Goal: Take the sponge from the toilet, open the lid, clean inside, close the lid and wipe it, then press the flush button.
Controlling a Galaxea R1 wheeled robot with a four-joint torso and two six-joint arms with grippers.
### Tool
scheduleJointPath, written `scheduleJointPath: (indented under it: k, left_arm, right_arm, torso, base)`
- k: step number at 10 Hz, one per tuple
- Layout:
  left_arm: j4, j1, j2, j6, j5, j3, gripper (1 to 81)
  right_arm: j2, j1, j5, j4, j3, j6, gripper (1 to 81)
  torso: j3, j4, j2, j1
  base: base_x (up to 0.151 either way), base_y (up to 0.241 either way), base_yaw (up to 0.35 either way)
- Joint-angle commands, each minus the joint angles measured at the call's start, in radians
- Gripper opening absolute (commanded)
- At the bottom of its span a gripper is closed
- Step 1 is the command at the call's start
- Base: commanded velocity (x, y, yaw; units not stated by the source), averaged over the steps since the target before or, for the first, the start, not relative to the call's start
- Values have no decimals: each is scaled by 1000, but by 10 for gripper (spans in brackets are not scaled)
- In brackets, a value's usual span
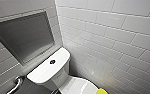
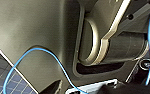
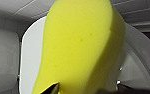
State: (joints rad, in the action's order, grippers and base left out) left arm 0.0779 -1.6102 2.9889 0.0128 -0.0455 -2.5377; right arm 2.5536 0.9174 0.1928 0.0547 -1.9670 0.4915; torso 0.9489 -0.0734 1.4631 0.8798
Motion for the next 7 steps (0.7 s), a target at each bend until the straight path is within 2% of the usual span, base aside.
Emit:
scheduleJointPath:
  k: [1, 5, 7]
  left_arm:
    - [-7, -30, -11, 2, 85, 7, 811]
    - [-7, -32, -14, 7, 87, 7, 811]
    - [-9, -32, -11, 7, 85, 7, 811]
  right_arm:
    - [12, -79, 43, -44, -30, 3, 811]
    - [50, -79, 89, -134, -36, 4, 811]
    - [67, -70, 96, -150, -53, 4, 811]
  torso:
    - [0, 0, 0, 0]
    - [0, 0, 0, 0]
    - [0, 0, 0, 0]
  base:
    - [0, 0, 0]
    - [0, 0, 0]
    - [0, 0, 0]
